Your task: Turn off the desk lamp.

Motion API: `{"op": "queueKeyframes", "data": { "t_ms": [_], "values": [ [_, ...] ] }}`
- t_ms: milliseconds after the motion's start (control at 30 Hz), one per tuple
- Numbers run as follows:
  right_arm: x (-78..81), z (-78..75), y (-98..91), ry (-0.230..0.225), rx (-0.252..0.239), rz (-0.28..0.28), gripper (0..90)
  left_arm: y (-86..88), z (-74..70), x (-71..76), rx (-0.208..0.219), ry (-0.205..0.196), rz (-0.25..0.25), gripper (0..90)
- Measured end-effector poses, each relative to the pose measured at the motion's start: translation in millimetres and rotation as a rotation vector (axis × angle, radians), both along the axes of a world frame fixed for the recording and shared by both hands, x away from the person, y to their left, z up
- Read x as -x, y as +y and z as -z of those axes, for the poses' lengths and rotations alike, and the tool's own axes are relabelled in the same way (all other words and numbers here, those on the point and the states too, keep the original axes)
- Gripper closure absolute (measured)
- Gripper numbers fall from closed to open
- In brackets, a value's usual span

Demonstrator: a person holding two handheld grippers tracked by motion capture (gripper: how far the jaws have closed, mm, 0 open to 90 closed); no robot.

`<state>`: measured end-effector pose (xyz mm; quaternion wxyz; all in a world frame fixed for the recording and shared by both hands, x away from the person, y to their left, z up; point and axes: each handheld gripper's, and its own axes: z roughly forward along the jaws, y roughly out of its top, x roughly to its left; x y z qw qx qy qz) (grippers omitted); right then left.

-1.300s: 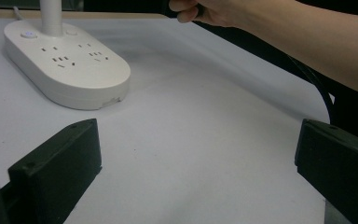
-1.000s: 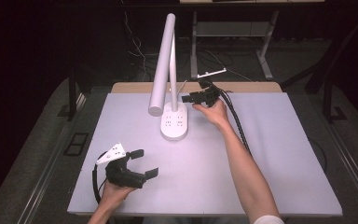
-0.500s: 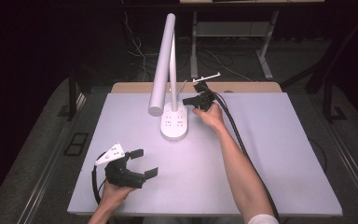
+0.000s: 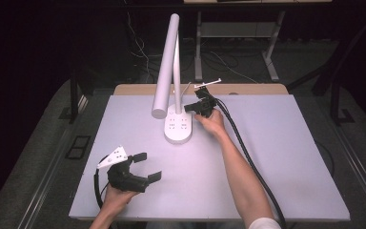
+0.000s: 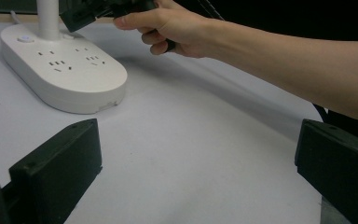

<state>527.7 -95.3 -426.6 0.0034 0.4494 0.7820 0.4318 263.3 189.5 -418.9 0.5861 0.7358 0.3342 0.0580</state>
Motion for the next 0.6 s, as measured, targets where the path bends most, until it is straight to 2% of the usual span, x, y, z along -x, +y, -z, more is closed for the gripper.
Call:
{"op": "queueKeyframes", "data": {
  "t_ms": [167,333,367,600],
  "values": [
    [-1.1,4.3,-0.4,0.021,-0.020,0.016,90.0,0.5,-0.7,1.1,-0.001,-0.003,0.001,0.0],
    [1.9,1.8,3.3,0.008,0.026,0.030,90.0,1.2,-1.0,1.5,0.007,0.000,-0.001,0.0],
    [4.5,1.3,5.5,-0.005,0.059,0.027,90.0,1.5,-1.1,1.5,0.006,-0.001,-0.002,0.0],
    [4.7,0.2,6.5,-0.013,0.066,0.026,90.0,1.1,-0.3,0.2,0.005,0.002,-0.001,0.0]
  ]
}}
